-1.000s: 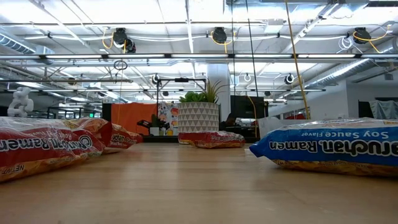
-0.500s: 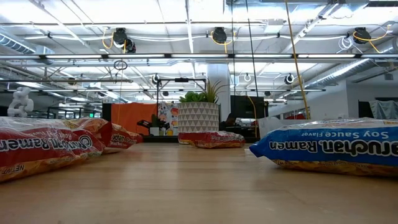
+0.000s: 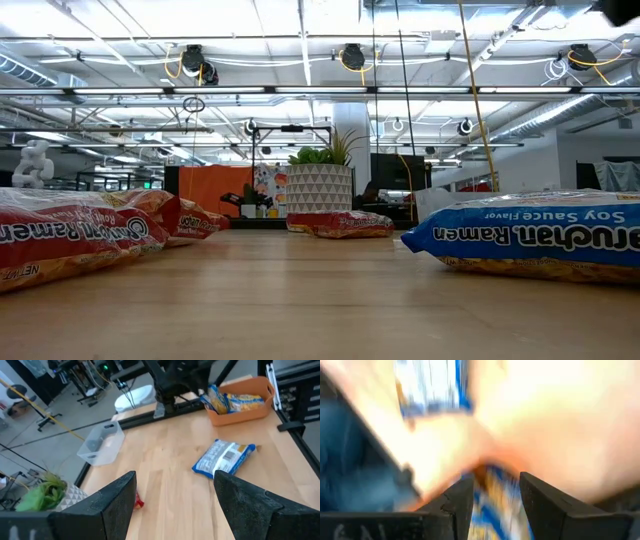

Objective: Sort Maruchan noodles
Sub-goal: Put the blue noodle pack into the orange bin

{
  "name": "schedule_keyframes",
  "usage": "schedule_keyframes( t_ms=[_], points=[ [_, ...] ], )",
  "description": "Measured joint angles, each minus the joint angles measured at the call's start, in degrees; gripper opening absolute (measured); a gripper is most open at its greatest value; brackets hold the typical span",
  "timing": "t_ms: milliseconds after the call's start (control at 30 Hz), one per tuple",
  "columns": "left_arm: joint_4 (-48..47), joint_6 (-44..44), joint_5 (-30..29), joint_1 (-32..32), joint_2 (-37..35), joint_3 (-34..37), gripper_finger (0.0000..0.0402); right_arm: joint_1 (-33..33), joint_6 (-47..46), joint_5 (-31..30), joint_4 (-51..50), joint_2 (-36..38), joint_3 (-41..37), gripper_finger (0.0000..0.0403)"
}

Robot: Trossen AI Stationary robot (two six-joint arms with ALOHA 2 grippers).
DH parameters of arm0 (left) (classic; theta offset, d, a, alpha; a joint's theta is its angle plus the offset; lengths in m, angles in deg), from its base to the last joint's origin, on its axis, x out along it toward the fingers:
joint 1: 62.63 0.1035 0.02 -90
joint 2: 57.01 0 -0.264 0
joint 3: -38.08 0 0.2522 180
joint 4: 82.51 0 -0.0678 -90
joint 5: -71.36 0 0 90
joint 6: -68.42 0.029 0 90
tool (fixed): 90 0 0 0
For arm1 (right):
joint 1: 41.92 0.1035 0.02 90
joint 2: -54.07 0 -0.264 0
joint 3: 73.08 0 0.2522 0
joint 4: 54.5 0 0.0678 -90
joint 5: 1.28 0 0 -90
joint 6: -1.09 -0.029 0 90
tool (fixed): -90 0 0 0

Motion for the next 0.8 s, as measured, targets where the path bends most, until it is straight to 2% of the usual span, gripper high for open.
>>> schedule_keyframes(
  t_ms=[200,267,367,467,567,667,800],
  points=[
    [0.0,0.5,3.2,2.3,1.4,0.0,0.0271,-3.3,2.8,-13.7,0.7,0.0,0.0,0.0152],
    [-0.4,0.5,4.4,3.0,1.7,0.0,0.0271,-4.0,5.3,-21.3,1.2,-0.1,0.0,0.0152],
    [-0.8,0.5,4.8,3.3,1.7,0.0,0.0271,-4.5,10.7,-36.5,3.8,-0.1,0.0,0.0152],
    [-1.4,0.5,4.8,3.2,1.7,0.0,0.0271,-4.5,17.6,-50.7,11.8,0.0,-2.0,0.0152],
    [-2.2,0.4,4.8,3.3,1.7,0.0,0.0271,-4.5,28.2,-59.6,27.2,-0.1,-7.8,0.0152],
    [-2.6,0.4,4.8,3.3,1.7,0.0,0.0271,-6.4,41.0,-60.4,43.3,0.0,-12.8,0.0152],
    [-2.4,0.3,4.8,3.3,1.7,0.0,0.0271,-8.6,51.6,-50.7,59.2,0.0,-17.2,0.0152]
  ],
)
